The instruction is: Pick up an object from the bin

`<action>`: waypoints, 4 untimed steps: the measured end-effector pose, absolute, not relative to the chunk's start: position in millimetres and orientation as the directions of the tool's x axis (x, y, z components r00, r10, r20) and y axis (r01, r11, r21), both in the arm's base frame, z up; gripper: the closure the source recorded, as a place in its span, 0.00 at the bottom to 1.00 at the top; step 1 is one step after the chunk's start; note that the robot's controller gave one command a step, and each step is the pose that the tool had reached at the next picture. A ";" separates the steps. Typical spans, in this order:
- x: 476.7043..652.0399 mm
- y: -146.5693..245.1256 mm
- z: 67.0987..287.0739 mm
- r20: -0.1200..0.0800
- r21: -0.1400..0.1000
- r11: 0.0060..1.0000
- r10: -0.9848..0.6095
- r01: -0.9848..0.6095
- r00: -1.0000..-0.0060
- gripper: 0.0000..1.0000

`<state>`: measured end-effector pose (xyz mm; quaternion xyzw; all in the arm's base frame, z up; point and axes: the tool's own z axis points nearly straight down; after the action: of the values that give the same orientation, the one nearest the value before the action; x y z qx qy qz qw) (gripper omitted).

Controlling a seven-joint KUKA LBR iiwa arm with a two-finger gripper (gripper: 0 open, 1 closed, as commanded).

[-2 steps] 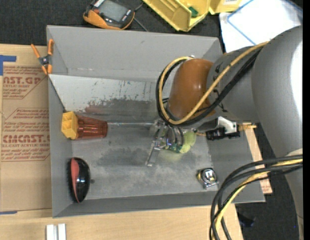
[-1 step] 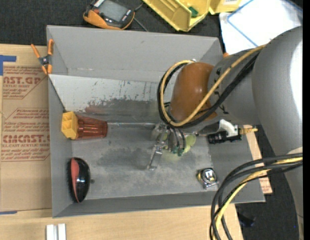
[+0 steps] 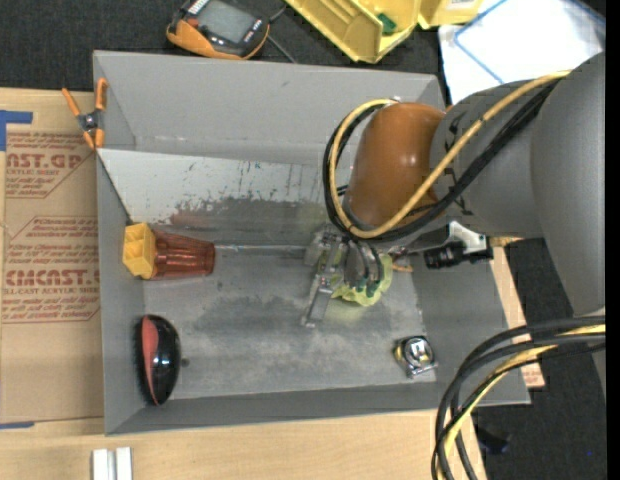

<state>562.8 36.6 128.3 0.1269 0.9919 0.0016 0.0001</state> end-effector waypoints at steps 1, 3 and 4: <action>529.0 31.4 159.1 0.002 0.002 0.986 0.169 0.169 -0.986 0.00; 584.3 -22.7 91.2 -0.006 0.006 0.999 0.053 0.053 -0.999 1.00; 593.2 -61.8 112.7 -0.006 0.007 0.996 0.091 0.091 -0.996 1.00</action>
Offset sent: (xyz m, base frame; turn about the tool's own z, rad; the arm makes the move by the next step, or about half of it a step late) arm 0.0212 -0.0598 -0.0367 -0.2025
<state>593.2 -61.8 112.7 0.0457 0.9989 0.0034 0.0031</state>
